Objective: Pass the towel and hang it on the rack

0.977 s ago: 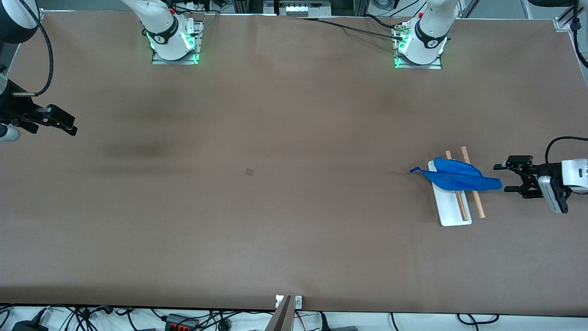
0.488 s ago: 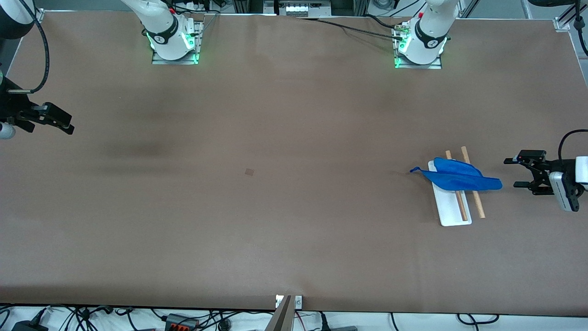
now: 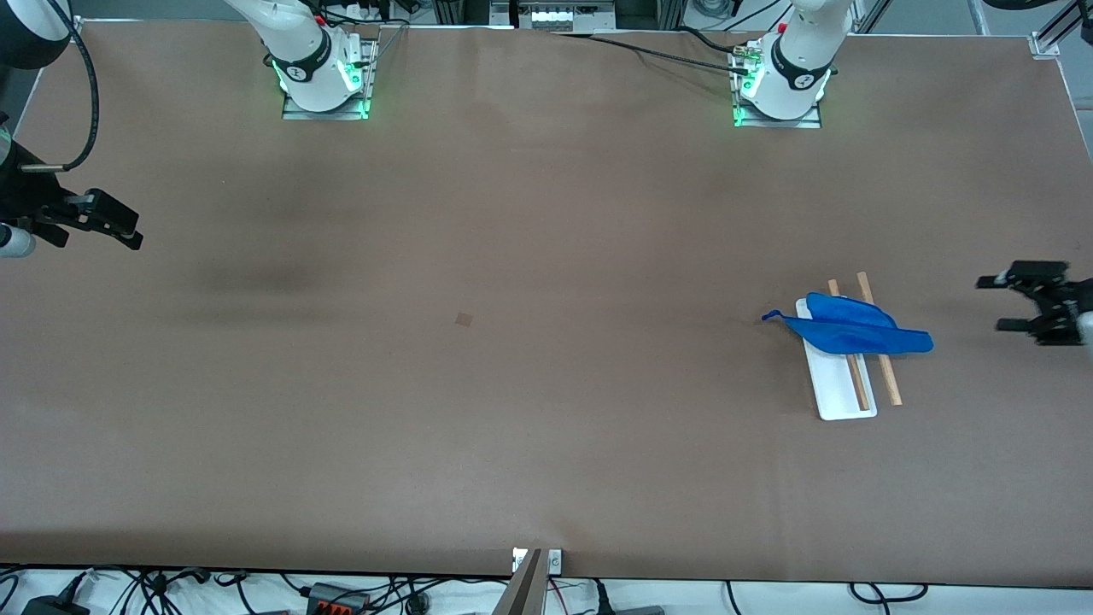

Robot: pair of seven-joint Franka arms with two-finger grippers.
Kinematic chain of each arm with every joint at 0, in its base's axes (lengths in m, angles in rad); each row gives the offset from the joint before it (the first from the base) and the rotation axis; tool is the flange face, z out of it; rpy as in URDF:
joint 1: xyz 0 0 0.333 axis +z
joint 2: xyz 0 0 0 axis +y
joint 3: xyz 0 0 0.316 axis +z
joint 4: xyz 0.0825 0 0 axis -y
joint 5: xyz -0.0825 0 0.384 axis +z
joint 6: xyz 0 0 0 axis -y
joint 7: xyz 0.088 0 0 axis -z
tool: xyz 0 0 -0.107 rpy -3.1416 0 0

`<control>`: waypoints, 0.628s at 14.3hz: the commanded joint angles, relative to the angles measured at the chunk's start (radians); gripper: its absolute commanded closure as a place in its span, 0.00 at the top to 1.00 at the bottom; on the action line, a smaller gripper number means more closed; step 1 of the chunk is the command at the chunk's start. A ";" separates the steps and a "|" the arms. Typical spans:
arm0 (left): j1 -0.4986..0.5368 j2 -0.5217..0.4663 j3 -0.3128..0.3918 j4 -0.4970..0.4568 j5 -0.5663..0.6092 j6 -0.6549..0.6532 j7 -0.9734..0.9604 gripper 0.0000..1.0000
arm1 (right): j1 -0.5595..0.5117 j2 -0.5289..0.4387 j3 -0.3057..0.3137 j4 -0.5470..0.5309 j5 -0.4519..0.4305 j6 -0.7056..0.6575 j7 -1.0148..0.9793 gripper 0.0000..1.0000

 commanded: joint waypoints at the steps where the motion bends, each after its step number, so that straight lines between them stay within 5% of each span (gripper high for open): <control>1: -0.063 0.002 -0.003 0.154 0.040 -0.145 -0.132 1.00 | -0.025 -0.004 0.034 0.013 0.003 -0.030 -0.011 1.00; 9: -0.272 -0.095 0.030 0.181 0.088 -0.185 -0.376 1.00 | -0.034 -0.010 0.036 0.011 0.000 -0.077 -0.014 1.00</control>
